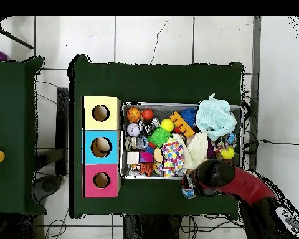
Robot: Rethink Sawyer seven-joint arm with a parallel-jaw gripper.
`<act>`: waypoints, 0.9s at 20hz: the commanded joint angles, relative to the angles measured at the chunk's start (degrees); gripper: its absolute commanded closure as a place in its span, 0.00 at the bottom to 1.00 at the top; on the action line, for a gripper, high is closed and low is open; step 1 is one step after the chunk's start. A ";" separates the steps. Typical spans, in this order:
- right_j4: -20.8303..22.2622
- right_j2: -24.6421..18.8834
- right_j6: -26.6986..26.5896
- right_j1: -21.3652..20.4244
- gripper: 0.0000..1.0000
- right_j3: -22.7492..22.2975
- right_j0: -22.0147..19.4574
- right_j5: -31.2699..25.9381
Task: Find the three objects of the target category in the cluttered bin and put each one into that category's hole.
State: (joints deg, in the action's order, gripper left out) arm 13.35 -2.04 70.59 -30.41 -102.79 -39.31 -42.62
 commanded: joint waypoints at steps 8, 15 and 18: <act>2.77 -0.94 2.62 5.10 0.00 4.04 -0.98 -2.69; 2.57 -1.23 3.39 7.31 0.00 1.66 -2.69 1.50; 2.57 -0.75 3.98 6.16 0.00 -0.94 -3.58 2.79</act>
State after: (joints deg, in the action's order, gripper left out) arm 13.34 -2.01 70.59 -25.84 -101.78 -41.34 -42.65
